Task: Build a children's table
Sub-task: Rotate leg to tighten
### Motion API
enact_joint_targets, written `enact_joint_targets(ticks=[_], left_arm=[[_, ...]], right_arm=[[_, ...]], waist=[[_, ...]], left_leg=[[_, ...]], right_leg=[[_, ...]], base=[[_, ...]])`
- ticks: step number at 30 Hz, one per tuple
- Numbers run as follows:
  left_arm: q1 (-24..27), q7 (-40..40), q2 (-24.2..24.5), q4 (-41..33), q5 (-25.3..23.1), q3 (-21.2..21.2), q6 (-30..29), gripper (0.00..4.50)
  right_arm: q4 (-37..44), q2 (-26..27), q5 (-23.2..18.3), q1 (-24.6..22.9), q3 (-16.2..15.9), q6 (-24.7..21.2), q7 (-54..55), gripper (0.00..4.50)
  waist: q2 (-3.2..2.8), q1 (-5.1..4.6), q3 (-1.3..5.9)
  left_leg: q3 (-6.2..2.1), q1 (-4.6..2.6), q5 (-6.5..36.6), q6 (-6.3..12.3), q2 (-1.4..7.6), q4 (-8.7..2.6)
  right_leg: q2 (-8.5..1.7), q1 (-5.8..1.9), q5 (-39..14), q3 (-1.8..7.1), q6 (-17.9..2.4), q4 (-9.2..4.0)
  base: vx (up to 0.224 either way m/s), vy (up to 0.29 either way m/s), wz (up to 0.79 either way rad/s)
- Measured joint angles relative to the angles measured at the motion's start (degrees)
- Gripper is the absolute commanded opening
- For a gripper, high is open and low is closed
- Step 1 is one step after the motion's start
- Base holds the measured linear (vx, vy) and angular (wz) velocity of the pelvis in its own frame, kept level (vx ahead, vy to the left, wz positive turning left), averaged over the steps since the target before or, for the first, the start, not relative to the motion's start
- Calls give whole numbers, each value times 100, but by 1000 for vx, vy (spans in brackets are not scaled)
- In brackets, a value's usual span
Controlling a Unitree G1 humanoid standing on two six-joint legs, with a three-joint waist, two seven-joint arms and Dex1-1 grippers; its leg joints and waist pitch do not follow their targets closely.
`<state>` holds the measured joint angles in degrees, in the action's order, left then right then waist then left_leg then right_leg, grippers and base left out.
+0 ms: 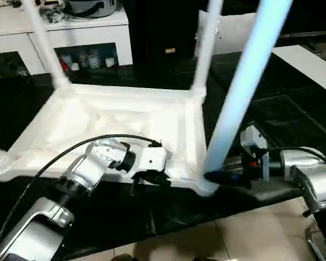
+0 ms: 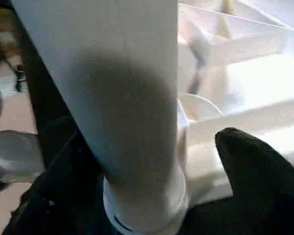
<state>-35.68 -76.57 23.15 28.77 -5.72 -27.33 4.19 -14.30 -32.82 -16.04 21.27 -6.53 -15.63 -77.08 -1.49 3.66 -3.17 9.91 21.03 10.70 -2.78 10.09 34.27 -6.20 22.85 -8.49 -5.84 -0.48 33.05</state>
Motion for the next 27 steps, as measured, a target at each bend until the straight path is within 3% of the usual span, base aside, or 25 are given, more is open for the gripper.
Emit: enact_joint_targets(ticks=[6,13,20,21,27], left_arm=[[-98,-175,-91,206,18,-50,186,0],[-99,-204,-165,306,40,-53,302,0],[66,-179,-201,157,217,147,-222,0],[109,-108,-199,132,213,220,-344,0],[256,1022,-477,-84,99,647,-1500,0]], right_arm=[[17,1,-89,-52,-125,-75,-322,291],[60,-8,-185,-98,-259,-294,-434,246],[279,152,-171,-168,-231,-496,-63,216],[276,229,-153,-168,-200,-528,121,215],[-59,1191,309,184,144,-833,2240,209]], waist=[[-18,64,12],[-38,141,24],[-54,109,36],[-60,74,41],[-60,-360,43]], left_leg=[[0,2,0,0,0,-1],[0,0,0,0,0,-1],[3,-7,0,0,1,-3],[3,-9,-1,-1,1,-3],[-2,-25,-4,-6,-3,27]], right_leg=[[0,0,2,0,-3,2],[0,0,-1,1,1,3],[1,0,-2,3,4,9],[1,-1,-2,4,4,10],[0,-1,-3,-4,6,-5]], base=[[0,0,0],[0,0,0],[0,0,0],[0,0,0],[0,0,0]])
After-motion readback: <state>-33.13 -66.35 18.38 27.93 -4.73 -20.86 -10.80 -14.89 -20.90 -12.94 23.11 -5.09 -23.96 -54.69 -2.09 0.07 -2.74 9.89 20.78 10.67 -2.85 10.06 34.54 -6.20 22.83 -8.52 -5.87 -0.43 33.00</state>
